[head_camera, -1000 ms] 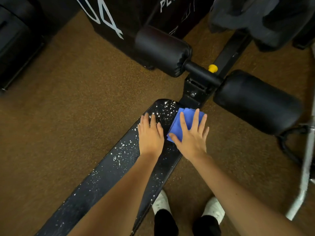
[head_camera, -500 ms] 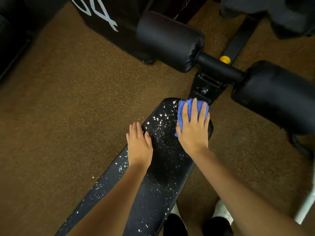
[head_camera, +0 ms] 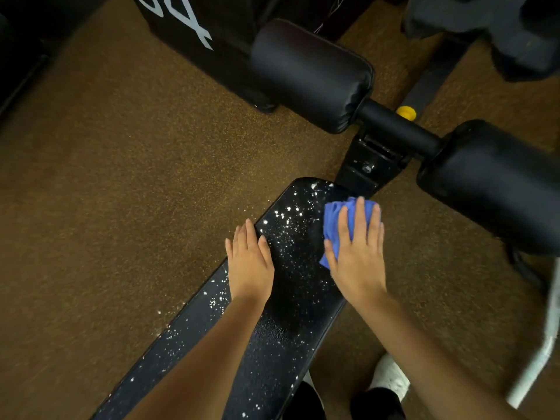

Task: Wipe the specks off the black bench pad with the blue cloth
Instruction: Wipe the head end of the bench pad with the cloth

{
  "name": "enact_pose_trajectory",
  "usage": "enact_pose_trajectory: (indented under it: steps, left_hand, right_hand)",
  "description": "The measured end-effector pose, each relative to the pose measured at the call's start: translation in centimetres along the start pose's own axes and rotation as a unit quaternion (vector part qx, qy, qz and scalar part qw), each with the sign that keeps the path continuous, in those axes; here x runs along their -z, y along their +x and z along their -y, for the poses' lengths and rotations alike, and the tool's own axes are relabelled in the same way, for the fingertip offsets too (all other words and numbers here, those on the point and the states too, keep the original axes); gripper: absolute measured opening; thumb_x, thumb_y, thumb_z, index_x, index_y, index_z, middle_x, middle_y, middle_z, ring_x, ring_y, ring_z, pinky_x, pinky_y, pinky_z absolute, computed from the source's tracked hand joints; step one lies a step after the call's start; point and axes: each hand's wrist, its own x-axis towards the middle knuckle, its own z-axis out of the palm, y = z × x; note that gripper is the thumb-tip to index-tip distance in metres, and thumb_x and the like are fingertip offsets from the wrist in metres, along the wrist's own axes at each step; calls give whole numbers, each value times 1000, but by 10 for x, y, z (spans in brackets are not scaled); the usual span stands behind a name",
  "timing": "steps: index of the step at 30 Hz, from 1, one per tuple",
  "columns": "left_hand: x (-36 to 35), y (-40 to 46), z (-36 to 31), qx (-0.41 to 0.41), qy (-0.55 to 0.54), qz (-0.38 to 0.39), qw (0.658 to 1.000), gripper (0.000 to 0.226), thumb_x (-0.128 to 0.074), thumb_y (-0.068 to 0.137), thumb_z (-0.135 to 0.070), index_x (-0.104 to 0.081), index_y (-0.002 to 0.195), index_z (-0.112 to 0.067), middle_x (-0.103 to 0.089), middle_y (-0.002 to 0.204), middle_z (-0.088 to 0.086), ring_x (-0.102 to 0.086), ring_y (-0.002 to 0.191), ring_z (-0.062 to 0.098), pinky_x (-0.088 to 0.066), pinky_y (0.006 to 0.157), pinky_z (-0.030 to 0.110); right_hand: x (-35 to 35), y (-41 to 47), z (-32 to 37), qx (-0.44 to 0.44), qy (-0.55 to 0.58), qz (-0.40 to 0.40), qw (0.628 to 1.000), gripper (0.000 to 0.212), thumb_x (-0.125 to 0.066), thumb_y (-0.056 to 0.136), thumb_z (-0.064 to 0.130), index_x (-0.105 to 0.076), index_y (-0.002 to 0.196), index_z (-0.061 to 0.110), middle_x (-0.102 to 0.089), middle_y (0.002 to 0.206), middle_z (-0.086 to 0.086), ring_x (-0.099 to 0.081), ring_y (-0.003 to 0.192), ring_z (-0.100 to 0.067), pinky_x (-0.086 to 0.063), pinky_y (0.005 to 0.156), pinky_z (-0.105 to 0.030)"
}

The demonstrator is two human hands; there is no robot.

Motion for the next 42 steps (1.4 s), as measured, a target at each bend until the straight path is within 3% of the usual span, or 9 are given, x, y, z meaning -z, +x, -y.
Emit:
enact_pose_trajectory:
  steps: [4,8,12,19,23,28,32,36,42]
  left_hand:
    - [1,0,0,1,-7,1,1000,50,-16,101,-26,-11,147,-5,-23,153,9,-12,142,19,1,117,33]
    - [0,1,0,1,-10,-3,1000,50,-16,101,-25,-13,147,-5,-25,152,10,-15,142,19,0,117,33]
    - [2,0,0,5,-19,4,1000,50,-17,101,-25,-13,146,-5,-25,152,11,-14,142,19,0,117,33]
    - [1,2,-1,12,-18,-3,1000,49,-17,101,-25,-14,146,-5,-28,150,11,-18,141,20,-1,117,33]
    - [0,1,-1,9,-23,-12,1000,49,-18,101,-23,-16,146,-4,-30,149,11,-20,140,20,-2,117,33]
    - [2,1,-2,14,-30,-12,999,48,-18,101,-23,-17,146,-4,-31,148,12,-20,140,21,-1,116,32]
    - [4,1,-4,20,-37,-8,999,48,-18,101,-23,-16,146,-4,-32,148,13,-20,140,21,0,116,31]
    - [4,0,-4,21,-33,-11,999,49,-18,101,-23,-15,146,-4,-31,148,13,-19,140,21,1,115,30]
    - [2,1,-3,26,-28,-9,999,48,-18,101,-23,-15,146,-5,-31,149,12,-19,140,20,1,115,30]
  right_hand:
    - [7,30,16,-102,30,2,994,67,-32,92,41,-23,145,1,-20,149,-29,-20,133,-53,-24,107,-61]
    - [11,75,38,-44,20,36,998,67,-31,94,41,-15,147,4,-25,148,-22,-23,133,-48,-21,109,-58]
    - [12,62,16,28,-12,33,999,67,-31,91,41,-23,145,2,-35,140,-24,-34,127,-46,-33,104,-56]
    - [16,60,15,-65,18,45,997,66,-31,95,42,-17,147,4,-30,141,-26,-31,127,-46,-24,107,-58]
    - [16,98,46,23,-16,70,997,64,-32,96,44,-16,147,9,-28,143,-20,-30,127,-43,-21,108,-57]
    - [15,88,37,97,-44,68,992,64,-21,91,44,-28,143,7,-39,137,-22,-40,122,-43,-31,103,-57]
    - [16,58,7,0,-10,59,998,64,-22,94,43,-27,144,4,-38,137,-25,-40,122,-44,-30,104,-58]
    - [18,72,25,-47,-6,69,996,67,-33,95,42,-15,147,5,-28,143,-24,-29,129,-45,-16,109,-59]
    - [16,109,56,83,-36,90,992,61,-29,96,43,-20,147,9,-34,141,-18,-34,126,-40,-18,109,-58]
